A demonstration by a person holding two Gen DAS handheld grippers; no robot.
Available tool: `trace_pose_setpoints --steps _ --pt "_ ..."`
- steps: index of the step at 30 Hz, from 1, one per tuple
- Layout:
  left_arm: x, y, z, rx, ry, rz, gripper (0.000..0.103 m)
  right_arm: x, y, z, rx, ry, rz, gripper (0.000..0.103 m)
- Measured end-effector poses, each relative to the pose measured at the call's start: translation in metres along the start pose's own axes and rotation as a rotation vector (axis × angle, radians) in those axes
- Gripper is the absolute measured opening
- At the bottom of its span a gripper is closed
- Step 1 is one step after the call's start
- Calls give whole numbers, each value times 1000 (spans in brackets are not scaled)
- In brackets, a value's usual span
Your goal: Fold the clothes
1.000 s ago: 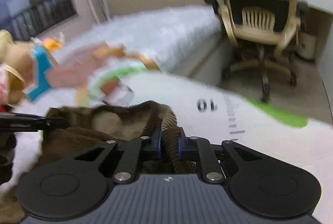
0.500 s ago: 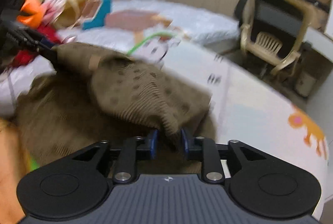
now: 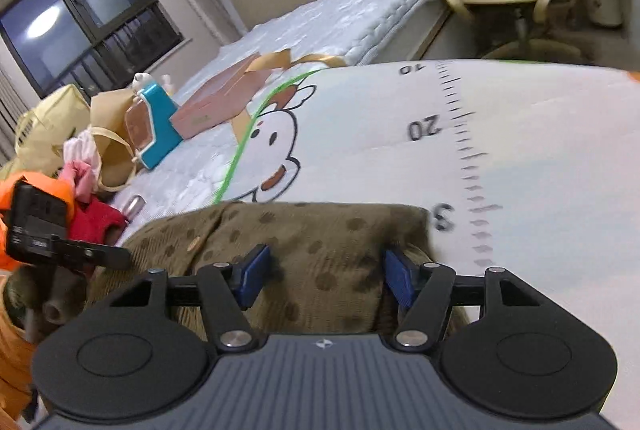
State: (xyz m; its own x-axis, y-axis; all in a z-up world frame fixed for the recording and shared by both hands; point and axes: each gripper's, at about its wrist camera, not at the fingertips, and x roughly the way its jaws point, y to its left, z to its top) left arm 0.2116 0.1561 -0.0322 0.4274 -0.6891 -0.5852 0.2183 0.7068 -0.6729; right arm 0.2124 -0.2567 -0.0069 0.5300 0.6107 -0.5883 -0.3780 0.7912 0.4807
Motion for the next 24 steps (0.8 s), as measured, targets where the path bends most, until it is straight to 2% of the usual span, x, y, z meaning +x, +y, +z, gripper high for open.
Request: trace_pose_setpoints --steps 3,6,9,11,13,16,19,21,22,24 --pt "24 4 25 1 -2 -11 93 14 -3 15 11 -46 23 62" --pt "29 -3 66 52 -77 -4 89 24 1 45 -11 -129 12 60" --pt "26 -14 97 142 -167 30 88 28 7 70 -118 -195 -83 60" --pt "25 -16 99 202 -162 114 88 28 12 79 -208 -215 -178 60" --pt "25 -13 93 265 -129 221 88 27 12 72 -277 -164 -236 60" --pt "25 -2 68 370 -35 415 89 26 2 40 -350 -32 -338 60" --pt "6 6 43 401 7 477 90 16 -11 13 -334 38 -383 60" --pt "-14 6 37 362 -21 403 91 1 -14 10 -286 14 -353 60" --pt "-27 7 36 324 -48 342 92 -5 -14 12 -262 -12 -324 60" --pt "-24 5 38 269 -82 299 93 -10 -9 18 -237 -61 -271 60"
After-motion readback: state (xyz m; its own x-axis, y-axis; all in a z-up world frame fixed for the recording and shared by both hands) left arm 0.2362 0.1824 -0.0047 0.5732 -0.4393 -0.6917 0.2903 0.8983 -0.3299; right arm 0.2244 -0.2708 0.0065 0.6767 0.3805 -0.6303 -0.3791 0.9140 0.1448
